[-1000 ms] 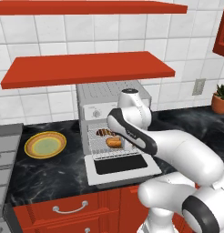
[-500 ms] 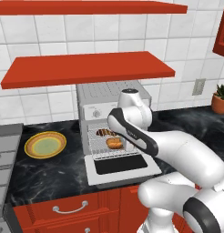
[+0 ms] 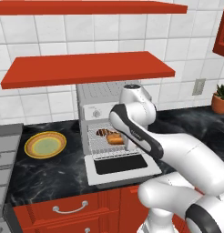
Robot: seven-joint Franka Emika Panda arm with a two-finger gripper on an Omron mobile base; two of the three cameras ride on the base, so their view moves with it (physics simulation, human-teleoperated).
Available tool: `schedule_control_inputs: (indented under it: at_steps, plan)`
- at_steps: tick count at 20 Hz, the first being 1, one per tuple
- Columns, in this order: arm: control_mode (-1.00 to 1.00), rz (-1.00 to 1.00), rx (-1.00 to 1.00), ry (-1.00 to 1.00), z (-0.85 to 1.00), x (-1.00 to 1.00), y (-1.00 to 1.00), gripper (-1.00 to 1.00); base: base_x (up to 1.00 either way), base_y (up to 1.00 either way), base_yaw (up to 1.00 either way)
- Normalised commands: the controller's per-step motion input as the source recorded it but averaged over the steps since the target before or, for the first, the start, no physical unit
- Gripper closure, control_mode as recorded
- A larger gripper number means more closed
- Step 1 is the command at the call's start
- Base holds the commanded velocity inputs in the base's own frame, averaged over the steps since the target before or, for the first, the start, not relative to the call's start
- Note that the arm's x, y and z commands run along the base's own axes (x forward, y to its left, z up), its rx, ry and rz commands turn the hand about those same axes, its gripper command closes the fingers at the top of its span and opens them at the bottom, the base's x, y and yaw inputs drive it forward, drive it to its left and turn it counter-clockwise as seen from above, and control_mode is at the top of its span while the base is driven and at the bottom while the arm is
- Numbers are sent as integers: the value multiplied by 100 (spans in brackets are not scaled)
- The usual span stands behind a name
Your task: Open the toaster oven door. Place the hotdog bun on the top rack in the toaster oven and place the chicken drumstick on the bottom rack.
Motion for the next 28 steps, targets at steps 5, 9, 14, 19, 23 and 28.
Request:
schedule_control_inputs:
  at_steps: [5,9,14,19,23,28]
  plan:
    - [-100,-7,0,0,26,-29,0,-100,0,0,0]
    - [-100,-1,0,0,0,0,-7,-100,0,0,0]
    - [-100,0,0,0,-8,0,-11,-100,0,0,0]
    - [-100,0,7,0,-40,0,-1,-100,0,0,0]
    - [-100,0,13,0,-34,0,0,-100,0,0,0]
    - [-100,0,15,-2,-4,0,0,-100,0,0,0]
